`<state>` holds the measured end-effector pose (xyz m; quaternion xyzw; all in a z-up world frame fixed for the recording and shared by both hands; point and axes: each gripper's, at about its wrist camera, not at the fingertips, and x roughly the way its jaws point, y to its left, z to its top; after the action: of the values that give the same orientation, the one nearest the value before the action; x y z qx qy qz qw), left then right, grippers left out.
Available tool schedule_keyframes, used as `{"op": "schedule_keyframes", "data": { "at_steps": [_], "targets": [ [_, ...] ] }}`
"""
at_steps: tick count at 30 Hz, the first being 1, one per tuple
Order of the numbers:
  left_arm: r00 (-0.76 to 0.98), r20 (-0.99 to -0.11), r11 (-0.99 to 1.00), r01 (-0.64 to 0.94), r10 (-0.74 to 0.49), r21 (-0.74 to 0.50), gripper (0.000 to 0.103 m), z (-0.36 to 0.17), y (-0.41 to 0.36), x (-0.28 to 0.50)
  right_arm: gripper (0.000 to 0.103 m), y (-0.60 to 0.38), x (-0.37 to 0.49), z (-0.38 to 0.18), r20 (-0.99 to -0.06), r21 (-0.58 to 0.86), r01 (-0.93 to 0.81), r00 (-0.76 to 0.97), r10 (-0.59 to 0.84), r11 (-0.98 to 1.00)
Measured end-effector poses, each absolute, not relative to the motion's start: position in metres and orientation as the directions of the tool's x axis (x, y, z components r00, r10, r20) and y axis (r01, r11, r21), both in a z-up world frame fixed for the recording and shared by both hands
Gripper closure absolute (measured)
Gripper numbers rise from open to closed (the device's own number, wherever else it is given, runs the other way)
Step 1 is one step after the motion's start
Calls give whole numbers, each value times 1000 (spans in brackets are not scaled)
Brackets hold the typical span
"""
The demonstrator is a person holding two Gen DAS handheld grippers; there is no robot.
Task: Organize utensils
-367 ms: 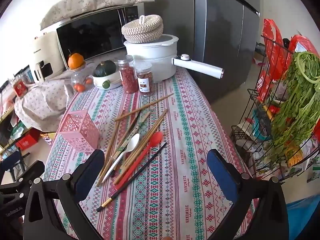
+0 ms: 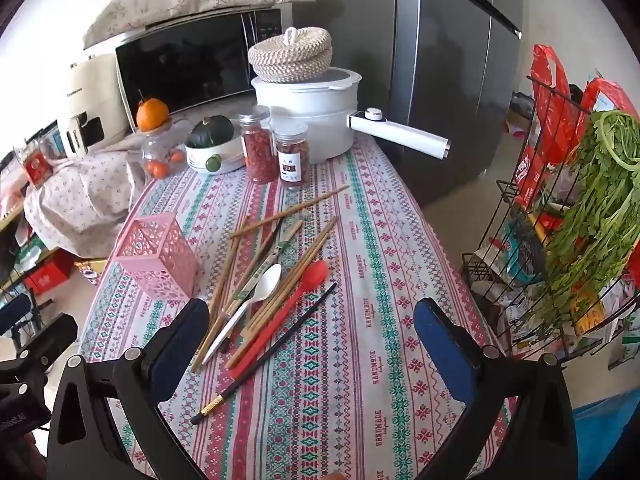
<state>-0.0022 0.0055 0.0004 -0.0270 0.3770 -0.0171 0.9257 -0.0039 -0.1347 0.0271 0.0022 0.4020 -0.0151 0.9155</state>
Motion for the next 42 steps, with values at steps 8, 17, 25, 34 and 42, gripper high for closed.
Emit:
{"op": "schedule_keyframes", "data": {
  "at_steps": [8,17,25,34,42],
  "targets": [
    [701,-711,997,13,-60,-72,1,-4,4,-2,0,-170,-1,28,-730,0,24,684,-17,1000],
    [688,-722,996,18,-74,-85,1,-7,4,0,0,-171,-3,29,-727,4,26,686,-15,1000],
    [680,-729,995,14,-79,-95,1,-8,6,1,0,-172,-3,29,-728,5,26,685,-14,1000],
    [680,-729,995,15,-80,-95,1,-8,6,1,0,-171,-3,29,-729,5,26,684,-14,1000],
    [680,-729,995,15,-80,-95,1,-8,6,1,0,-171,-4,28,-730,6,26,683,-13,1000]
  ]
}}
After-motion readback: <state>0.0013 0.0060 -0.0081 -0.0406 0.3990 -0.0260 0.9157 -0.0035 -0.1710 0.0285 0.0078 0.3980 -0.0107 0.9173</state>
